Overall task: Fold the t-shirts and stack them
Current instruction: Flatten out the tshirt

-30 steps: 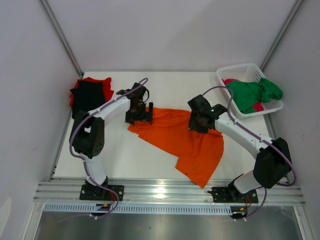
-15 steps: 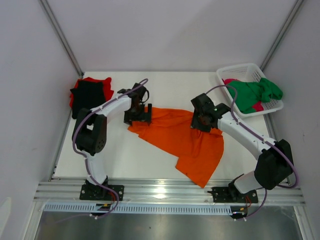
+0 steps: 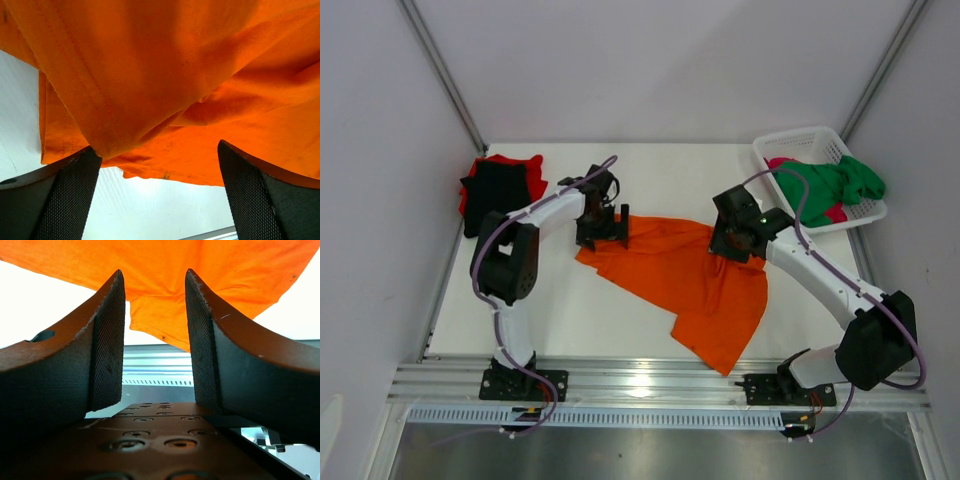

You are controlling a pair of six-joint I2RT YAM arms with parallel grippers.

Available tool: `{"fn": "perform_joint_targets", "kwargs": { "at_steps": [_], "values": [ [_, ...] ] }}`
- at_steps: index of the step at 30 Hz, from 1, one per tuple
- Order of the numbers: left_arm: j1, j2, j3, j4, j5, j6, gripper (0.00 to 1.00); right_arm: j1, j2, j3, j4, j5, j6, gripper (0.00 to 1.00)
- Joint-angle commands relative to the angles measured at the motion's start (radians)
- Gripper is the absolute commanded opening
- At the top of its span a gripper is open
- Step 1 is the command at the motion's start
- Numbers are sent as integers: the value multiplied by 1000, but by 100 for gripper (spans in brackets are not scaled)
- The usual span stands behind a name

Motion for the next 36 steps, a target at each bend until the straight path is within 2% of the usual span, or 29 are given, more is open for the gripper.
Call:
{"fn": "perform_joint_targets", "kwargs": {
  "at_steps": [1,16,20,21,23,25,26,30,32,36],
  "values": [
    [3,-10,11,-12,2,-11,97,-19,-32,-12,-1,-2,-9,48],
    [3,-18,-42,-17,-57,-5,96,-27,-25,-46,25,-35,-4,48],
    [3,-2,-35,-4,-61,-5,88,-31,-25,-49,20,-36,-1,48],
    [3,1,-32,-4,-58,-5,81,-31,-26,-49,20,-36,-4,48],
    [3,10,-28,-1,-54,-5,74,-34,-29,-47,16,-35,-6,48],
    [3,14,-31,11,-44,-6,55,-38,-37,-47,14,-33,-9,48],
    [3,14,-34,16,-43,-5,38,-41,-40,-47,14,-33,-10,48],
    [3,21,-42,25,-32,-9,9,-48,-44,-44,8,-35,-12,48],
    [3,24,-37,23,-31,-11,1,-48,-46,-44,8,-39,-9,48],
    [3,21,-37,20,-32,-8,1,-50,-44,-44,8,-42,-6,48]
  ]
}}
